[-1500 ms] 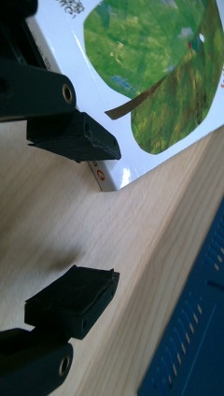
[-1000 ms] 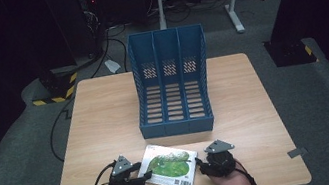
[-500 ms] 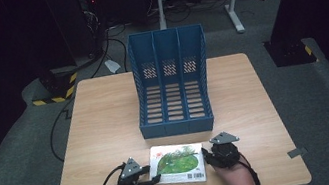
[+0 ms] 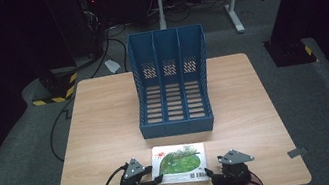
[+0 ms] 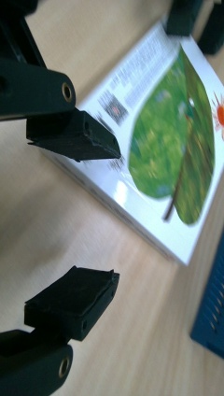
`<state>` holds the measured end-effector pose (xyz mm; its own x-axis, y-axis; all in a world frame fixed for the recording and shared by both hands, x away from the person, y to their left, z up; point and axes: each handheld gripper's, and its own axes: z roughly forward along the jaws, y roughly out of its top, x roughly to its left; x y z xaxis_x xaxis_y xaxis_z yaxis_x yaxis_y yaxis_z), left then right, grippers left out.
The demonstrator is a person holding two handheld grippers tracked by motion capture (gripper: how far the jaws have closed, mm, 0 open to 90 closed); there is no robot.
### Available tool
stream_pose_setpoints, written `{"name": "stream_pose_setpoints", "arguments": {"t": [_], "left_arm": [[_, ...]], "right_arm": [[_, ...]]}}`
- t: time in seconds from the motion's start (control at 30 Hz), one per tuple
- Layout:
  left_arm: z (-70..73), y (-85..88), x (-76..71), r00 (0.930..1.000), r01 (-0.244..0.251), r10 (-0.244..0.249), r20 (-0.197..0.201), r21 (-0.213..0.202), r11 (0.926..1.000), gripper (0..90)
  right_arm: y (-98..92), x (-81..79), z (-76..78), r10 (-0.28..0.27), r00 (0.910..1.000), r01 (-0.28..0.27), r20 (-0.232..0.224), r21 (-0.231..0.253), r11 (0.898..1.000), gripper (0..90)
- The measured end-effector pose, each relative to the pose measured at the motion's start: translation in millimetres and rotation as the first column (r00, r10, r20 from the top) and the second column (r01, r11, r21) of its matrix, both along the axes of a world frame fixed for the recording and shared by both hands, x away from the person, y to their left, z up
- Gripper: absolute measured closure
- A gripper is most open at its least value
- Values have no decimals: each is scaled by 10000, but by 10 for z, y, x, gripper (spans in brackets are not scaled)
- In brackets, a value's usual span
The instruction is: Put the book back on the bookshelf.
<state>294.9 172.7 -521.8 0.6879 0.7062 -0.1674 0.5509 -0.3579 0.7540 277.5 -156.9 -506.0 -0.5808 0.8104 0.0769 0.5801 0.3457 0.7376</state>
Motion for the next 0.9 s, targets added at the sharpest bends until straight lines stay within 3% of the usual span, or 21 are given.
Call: {"name": "stream_pose_setpoints", "arguments": {"t": [0.13,0.23,0.43,0.67,0.77,0.9], "left_arm": [[-11,0,21,9999,-96,95,-110,-105,9999,416],[-14,-7,29,9997,-199,197,-147,-161,9997,405],[-16,-15,57,9990,-409,403,-194,-271,9988,405],[-18,-22,88,9973,-685,676,-301,-285,9972,403],[4,-21,142,9949,-905,893,-477,-228,9956,447],[15,-53,209,9872,-1458,1413,-746,-592,9875,377]], "right_arm": [[68,-99,-28,499,9985,-498,-201,101,9987,328],[146,-103,-70,815,9961,-821,-341,-155,9965,323],[166,-68,-116,875,9951,-894,-454,-413,9951,301],[148,-29,-109,651,9977,-660,-173,-608,9960,307],[146,-19,-98,649,9979,-652,-82,-401,9971,303],[161,31,-96,680,9976,-680,-119,14,9977,283]]}}
